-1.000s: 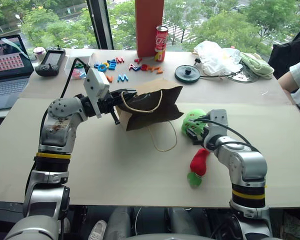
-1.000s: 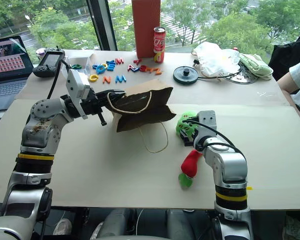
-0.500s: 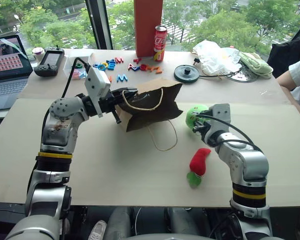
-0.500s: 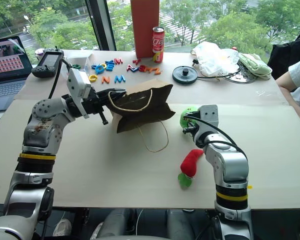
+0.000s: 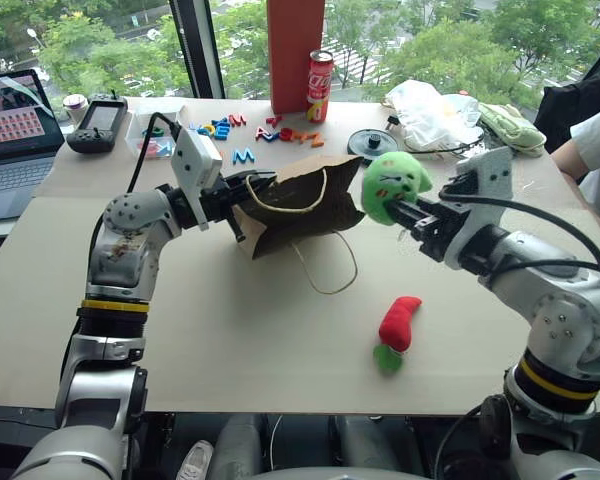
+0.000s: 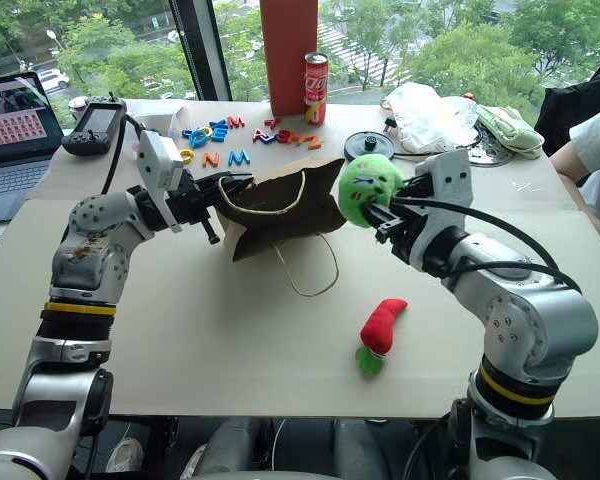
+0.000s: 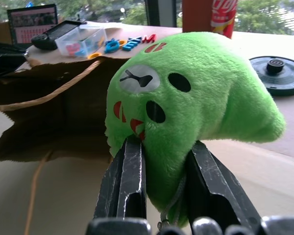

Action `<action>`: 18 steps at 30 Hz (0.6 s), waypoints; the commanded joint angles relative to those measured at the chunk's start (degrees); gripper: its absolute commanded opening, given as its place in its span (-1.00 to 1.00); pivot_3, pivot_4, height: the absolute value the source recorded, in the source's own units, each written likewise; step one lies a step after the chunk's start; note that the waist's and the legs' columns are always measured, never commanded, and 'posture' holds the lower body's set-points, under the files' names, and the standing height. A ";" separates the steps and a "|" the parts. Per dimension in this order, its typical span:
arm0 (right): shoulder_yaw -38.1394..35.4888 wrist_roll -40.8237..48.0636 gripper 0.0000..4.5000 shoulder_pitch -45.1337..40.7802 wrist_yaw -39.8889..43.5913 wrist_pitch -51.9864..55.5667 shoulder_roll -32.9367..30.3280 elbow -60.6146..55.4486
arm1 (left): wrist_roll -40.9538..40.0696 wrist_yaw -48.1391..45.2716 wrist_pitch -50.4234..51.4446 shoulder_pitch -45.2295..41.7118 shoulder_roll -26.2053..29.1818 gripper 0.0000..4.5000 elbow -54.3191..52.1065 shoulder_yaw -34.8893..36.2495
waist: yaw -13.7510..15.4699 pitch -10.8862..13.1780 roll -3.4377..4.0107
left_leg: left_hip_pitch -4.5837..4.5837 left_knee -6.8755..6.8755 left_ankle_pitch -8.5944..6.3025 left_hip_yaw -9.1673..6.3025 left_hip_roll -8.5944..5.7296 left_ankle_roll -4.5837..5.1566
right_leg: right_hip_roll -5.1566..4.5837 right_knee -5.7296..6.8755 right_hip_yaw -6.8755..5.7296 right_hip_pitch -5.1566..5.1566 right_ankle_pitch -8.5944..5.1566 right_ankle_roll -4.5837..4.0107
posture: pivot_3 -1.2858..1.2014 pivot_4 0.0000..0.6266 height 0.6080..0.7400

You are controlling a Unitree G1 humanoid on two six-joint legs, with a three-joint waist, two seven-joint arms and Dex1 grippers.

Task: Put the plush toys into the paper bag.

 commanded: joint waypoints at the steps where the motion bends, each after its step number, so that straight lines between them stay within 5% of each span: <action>1: 2.37 4.91 -0.52 -1.75 0.91 3.96 0.28 -4.82 | -1.10 0.25 0.26 -1.84 -0.06 -1.00 -0.62 1.35 | -0.04 0.00 0.00 | 0.00 0.00 0.00 0.00 0.00 0.00 | 0.00 -0.01 0.00 0.00 0.00 0.00 | 0.03 -0.52 0.98; 18: 16.08 0.91 -0.52 -6.63 -5.75 3.19 5.28 4.00 | -1.89 -0.35 1.13 -2.26 -0.72 -1.00 -0.85 1.34 | 0.02 0.00 0.00 | -0.02 0.02 0.00 -0.01 -0.02 0.00 | -0.01 0.00 -0.01 -0.01 0.00 0.00 | 0.03 -0.52 0.98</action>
